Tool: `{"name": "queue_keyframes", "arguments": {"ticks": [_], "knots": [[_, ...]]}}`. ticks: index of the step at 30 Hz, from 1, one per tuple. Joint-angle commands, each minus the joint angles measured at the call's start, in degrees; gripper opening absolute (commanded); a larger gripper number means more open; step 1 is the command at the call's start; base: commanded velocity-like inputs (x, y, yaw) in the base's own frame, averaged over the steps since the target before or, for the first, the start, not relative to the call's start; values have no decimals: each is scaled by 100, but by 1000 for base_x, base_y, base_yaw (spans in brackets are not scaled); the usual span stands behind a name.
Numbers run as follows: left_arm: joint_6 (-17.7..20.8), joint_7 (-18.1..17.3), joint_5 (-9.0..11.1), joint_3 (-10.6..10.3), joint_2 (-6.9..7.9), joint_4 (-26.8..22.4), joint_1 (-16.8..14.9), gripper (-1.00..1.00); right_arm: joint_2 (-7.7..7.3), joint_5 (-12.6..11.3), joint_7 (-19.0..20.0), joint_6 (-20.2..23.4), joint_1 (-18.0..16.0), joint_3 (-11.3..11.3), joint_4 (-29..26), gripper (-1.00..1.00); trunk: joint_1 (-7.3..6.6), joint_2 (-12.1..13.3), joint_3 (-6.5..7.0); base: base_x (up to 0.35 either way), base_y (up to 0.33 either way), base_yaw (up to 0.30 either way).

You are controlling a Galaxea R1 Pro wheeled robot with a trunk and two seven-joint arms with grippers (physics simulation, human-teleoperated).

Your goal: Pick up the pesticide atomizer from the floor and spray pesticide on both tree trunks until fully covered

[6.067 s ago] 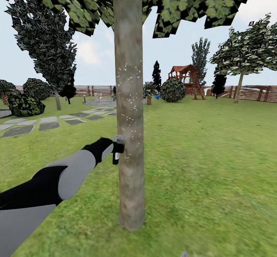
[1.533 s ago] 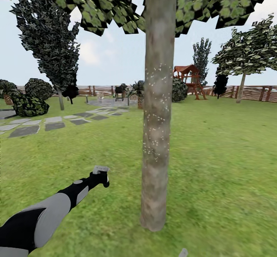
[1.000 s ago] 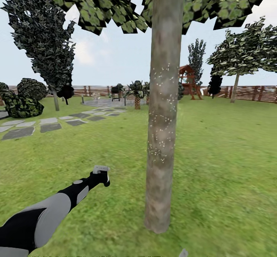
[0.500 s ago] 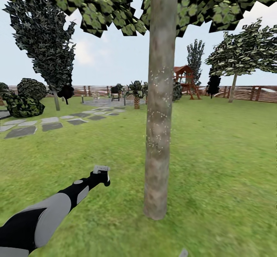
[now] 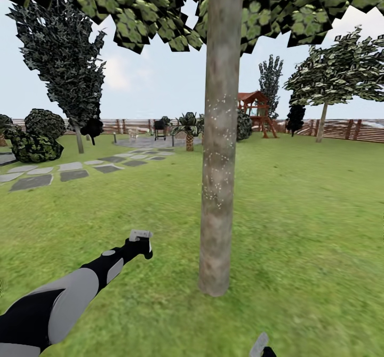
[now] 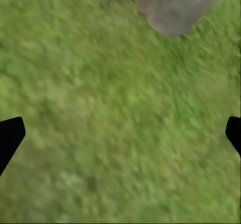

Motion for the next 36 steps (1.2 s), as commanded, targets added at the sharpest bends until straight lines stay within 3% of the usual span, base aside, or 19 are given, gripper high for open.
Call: {"name": "queue_keyframes", "arguments": {"ticks": [1, 8, 9, 11, 13, 15, 17, 19, 20, 23, 28, 29, 33, 36], "knots": [[0, 9, 0, 4, 0, -4, -1, -100, -13, -2, -6, -7, 1, 1, -122, 100, 0, 0, 0, -65, 0, 0], [12, -1, -5, 0, 6, -8, -1, -100, -71, -78, -43, 24, -8, -64, -865, 100, 0, 0, 0, -16, 0, 0], [18, -14, -8, -2, 7, -8, -1, -100, -77, -175, -43, 33, -24, -119, -959, 100, 0, 0, 0, -2, 0, 0], [21, -199, -22, -11, 8, -3, 29, -100, -174, -634, -33, 52, -80, -213, -1228, 100, 0, 0, 0, 0, 0, 0], [-9, -1060, -189, -120, 23, -8, 235, -100, -368, -1136, 37, 236, -261, -244, -1345, 100, 0, 0, 0, 0, 0, 0], [-195, -1776, -629, -262, 70, -8, 391, -100, -489, -1500, 120, 587, -402, -253, -1390, 100, 0, 0, 0, 0, 0, 0], [-634, -2366, -1041, -326, 97, -3, 542, -100, -545, -1713, 161, 759, -550, -257, -1411, 100, 0, 0, 0, 0, 0, 0], [-925, -3084, -1239, -355, 102, -4, 632, -100, -563, -1806, 189, 829, -666, -258, -1423, 100, 0, 0, 0, 0, 0, 0], [-1067, -3588, -1325, -366, 104, -7, 668, -100, -568, -1848, 389, 863, -838, -260, -1430, 100, 0, 0, 0, 0, 0, 0], [-1151, -3884, -1389, -382, 111, -13, 694, -100, -585, -2056, 1326, 885, -1141, -266, -1473, 100, 0, 0, 0, 0, 0, 0], [-1166, -3962, -1405, -517, 79, -23, 709, -100, -580, -2719, 2698, 1119, -1270, -262, -2091, 100, 0, 0, 0, 0, 0, 0], [-1165, -3966, -1406, -550, 74, -21, 710, -100, -570, -2772, 2952, 1192, -1276, -261, -2239, 100, 0, 0, 0, 0, 0, 0], [-1160, -3969, -1406, -583, 71, -24, 711, -100, -509, -2819, 3364, 1327, -1281, -255, -2560, 100, 0, 0, 0, 0, 0, 0], [-1159, -3969, -1403, -598, 70, -26, 711, -100, -299, -2829, 3987, 1476, -1282, -248, -2649, 100, 0, 0, 0, 0, 0, 0]]}}
